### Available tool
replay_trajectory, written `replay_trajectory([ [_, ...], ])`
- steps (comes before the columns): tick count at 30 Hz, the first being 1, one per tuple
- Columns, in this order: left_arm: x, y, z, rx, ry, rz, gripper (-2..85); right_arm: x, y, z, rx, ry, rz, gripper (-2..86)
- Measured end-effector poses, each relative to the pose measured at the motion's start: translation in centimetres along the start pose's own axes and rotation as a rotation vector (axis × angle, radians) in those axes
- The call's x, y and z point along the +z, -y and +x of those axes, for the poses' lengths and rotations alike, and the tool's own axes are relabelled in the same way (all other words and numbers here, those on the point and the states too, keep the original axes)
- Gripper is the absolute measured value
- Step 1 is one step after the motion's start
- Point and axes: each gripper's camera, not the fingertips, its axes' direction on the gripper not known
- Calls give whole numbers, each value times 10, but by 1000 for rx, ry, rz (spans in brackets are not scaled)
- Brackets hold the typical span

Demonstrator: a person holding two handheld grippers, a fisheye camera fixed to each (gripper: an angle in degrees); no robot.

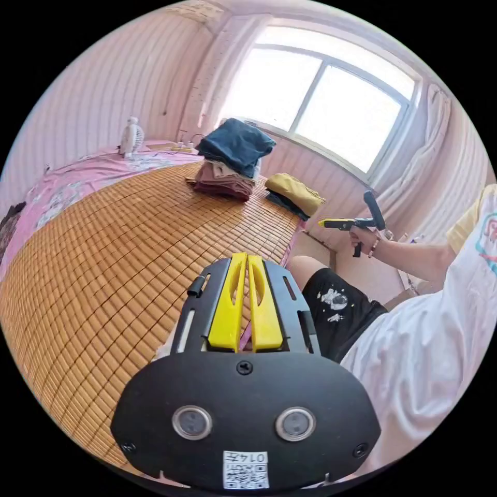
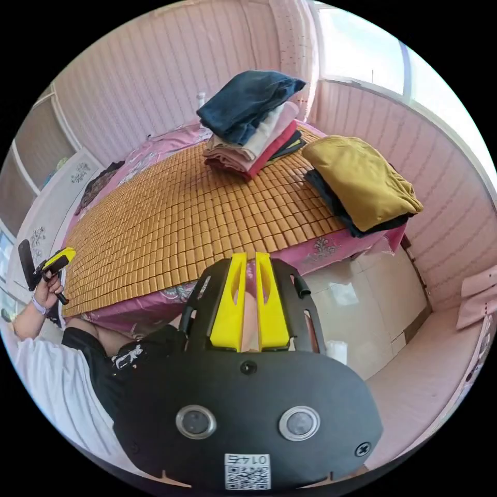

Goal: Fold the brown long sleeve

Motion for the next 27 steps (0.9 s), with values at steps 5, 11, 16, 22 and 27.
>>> replay_trajectory([
  [5,82,92,32,186,-111,-69,33,-3,3,61,54,-94,38,75],
  [11,175,172,80,378,-148,-126,66,7,31,154,350,-347,75,164],
  [16,221,204,112,468,-186,-142,83,12,23,225,550,97,72,100],
  [22,221,215,130,515,-219,-98,103,-67,18,150,123,33,215,58],
  [27,170,206,126,482,-138,-14,116,-132,17,67,-196,245,330,47],
])
